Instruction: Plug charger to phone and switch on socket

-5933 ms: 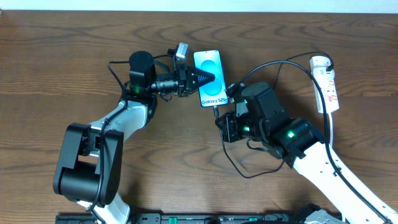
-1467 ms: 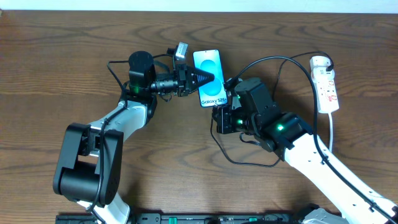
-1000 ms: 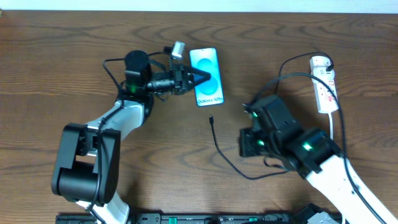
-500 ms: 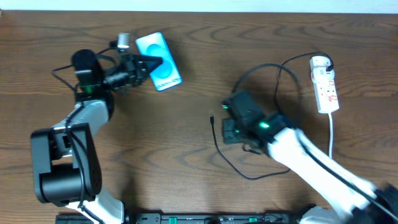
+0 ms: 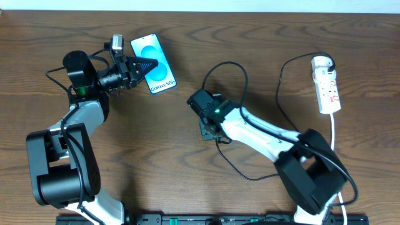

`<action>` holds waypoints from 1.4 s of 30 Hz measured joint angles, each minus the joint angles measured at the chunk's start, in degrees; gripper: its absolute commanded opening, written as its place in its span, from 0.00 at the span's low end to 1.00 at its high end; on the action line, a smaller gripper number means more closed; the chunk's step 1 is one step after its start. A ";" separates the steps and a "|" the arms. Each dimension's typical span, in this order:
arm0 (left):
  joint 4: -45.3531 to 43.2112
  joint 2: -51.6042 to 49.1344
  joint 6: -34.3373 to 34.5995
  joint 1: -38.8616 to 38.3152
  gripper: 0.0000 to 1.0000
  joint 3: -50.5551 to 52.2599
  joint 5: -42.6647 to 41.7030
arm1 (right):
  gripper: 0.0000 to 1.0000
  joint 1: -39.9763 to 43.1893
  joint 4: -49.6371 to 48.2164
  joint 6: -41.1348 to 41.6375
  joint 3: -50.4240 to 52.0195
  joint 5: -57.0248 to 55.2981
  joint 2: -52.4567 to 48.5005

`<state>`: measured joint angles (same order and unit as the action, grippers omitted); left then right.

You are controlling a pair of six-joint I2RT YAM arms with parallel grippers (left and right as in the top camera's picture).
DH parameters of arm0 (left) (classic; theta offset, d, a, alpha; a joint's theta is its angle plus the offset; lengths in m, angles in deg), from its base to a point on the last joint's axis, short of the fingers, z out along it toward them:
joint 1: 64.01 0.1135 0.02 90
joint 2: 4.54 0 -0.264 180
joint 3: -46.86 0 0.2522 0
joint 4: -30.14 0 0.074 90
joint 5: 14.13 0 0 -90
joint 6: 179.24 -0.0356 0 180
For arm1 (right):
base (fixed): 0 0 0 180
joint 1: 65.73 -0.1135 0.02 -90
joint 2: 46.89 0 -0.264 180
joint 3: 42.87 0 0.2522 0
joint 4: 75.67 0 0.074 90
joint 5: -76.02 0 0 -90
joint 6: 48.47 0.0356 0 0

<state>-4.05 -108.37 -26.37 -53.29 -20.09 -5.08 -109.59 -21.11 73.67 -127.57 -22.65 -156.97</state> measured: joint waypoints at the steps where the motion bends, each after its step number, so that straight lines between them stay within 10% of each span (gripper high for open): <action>1: 0.00 0.00 0.02 0.02 0.07 0.00 0.00 | 0.34 -0.17 0.13 -0.13 -0.28 -0.24 -0.81; 23: 0.00 0.00 0.02 0.02 0.07 0.00 -2.32 | 0.01 0.28 0.52 -1.38 -1.33 -2.05 -3.30; 42: -0.02 0.00 0.22 -2.51 0.07 0.00 -1.79 | 0.01 9.92 14.69 -9.27 -8.22 16.85 12.07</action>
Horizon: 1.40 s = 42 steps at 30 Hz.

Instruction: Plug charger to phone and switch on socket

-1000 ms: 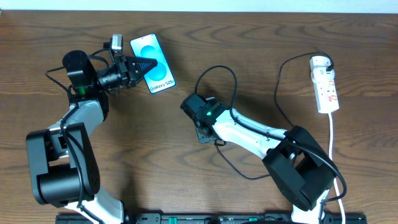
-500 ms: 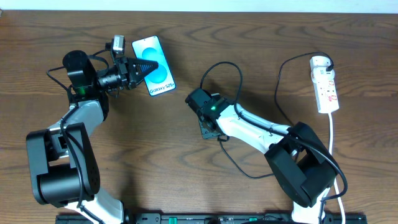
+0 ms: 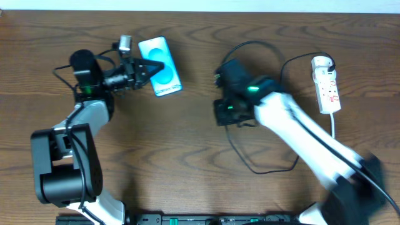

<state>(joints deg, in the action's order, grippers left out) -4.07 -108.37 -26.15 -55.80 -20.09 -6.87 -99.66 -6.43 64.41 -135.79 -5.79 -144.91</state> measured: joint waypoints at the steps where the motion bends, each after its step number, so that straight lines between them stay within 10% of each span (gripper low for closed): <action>1: 0.00 0.00 0.07 -1.79 0.07 0.00 1.03 | 0.01 1.11 1.75 -1.07 -0.35 1.03 4.70; 12: -1.22 0.00 0.68 -14.23 0.07 0.00 9.62 | 0.01 -2.21 -3.67 -2.73 11.98 5.88 30.60; 42: -4.57 0.00 7.45 -16.44 0.07 0.00 12.83 | 0.01 -2.78 -21.73 -3.56 19.37 8.94 22.29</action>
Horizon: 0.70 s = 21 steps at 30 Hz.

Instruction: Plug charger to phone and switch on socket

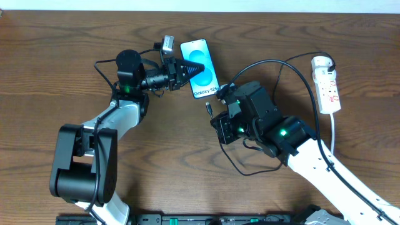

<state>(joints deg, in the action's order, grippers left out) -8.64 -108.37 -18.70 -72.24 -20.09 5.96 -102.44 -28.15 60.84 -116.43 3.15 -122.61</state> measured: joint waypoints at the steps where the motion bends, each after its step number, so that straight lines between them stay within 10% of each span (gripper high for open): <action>1: 0.00 0.00 0.00 0.00 0.07 0.00 0.02 | 0.01 0.00 -0.31 0.00 0.00 0.00 0.00; 21: 0.00 0.00 0.09 0.00 0.08 0.00 0.02 | 0.01 0.00 -1.11 1.07 0.00 -2.60 0.00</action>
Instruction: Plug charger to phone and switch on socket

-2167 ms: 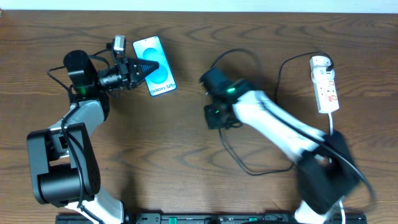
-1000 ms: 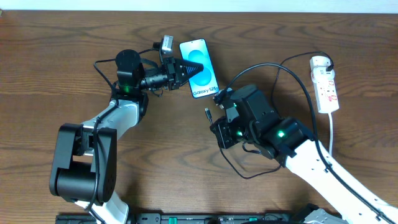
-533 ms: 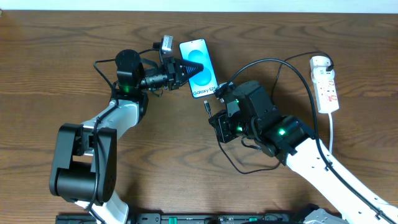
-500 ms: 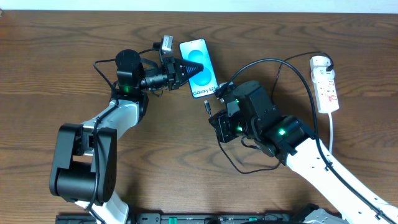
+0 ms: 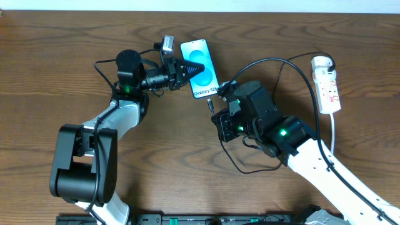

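A phone (image 5: 204, 78) with a lit blue screen reading Galaxy S25 lies on the wooden table at the back centre. My left gripper (image 5: 194, 66) reaches in from the left, its dark fingers shut across the phone's upper half. Just below the phone's lower right corner, my right gripper (image 5: 219, 111) is shut on the end of the black charger cable (image 5: 262, 61). The small connector (image 5: 211, 103) points up toward the phone's bottom edge and stands a short gap from it. At the far right lies the white socket strip (image 5: 327, 87).
The black cable loops from the right gripper up and over to the socket strip, with a second loop (image 5: 240, 167) trailing on the table under the right arm. A white lead (image 5: 334, 134) runs from the strip toward the front. A black rail lines the table's front edge.
My right gripper has shifted slightly up, bringing the connector a little nearer the phone's bottom edge. The left gripper and the phone have not moved.
At first my left gripper held the phone at the back left while my right gripper was down on the cable at mid-table. Then the right arm stood higher with the cable. Later the phone was at back centre, and the connector now sits close below it.
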`<action>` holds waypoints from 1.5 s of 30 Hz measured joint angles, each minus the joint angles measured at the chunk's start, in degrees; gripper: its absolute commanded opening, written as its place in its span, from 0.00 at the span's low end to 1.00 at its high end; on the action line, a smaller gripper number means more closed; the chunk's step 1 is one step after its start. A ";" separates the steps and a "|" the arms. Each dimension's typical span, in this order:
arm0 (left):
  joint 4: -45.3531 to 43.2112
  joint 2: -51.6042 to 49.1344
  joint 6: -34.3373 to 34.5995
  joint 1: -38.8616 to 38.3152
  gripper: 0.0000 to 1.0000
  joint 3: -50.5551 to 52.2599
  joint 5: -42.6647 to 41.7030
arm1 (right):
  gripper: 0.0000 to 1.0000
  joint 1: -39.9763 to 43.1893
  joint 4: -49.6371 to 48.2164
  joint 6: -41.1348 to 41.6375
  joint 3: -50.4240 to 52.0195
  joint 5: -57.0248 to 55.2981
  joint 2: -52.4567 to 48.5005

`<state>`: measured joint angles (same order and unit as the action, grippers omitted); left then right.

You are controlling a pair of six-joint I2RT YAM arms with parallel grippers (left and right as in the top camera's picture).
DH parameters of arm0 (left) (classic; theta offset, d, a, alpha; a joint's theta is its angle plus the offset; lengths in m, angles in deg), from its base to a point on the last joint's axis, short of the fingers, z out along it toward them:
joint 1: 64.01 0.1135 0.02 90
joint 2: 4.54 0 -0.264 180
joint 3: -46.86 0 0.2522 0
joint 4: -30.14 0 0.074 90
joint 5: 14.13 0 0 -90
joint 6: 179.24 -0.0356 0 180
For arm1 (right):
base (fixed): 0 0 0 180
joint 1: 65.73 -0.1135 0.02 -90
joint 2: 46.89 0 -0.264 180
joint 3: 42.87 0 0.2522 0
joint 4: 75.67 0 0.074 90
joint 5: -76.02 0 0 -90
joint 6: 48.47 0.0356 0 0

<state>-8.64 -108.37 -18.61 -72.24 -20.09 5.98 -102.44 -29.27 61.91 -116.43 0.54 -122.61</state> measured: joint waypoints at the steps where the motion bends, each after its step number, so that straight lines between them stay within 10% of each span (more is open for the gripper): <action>1: 0.00 0.00 0.13 0.00 0.07 0.00 0.00 | 0.01 0.00 0.00 0.00 0.00 0.00 0.00; 45: 0.00 0.00 -1.64 0.09 0.07 0.00 -0.24 | 0.01 0.00 -2.54 3.17 0.00 -0.35 -1.70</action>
<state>-8.64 -108.37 -20.25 -72.15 -20.09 5.74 -102.44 -31.80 65.08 -116.43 0.19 -124.32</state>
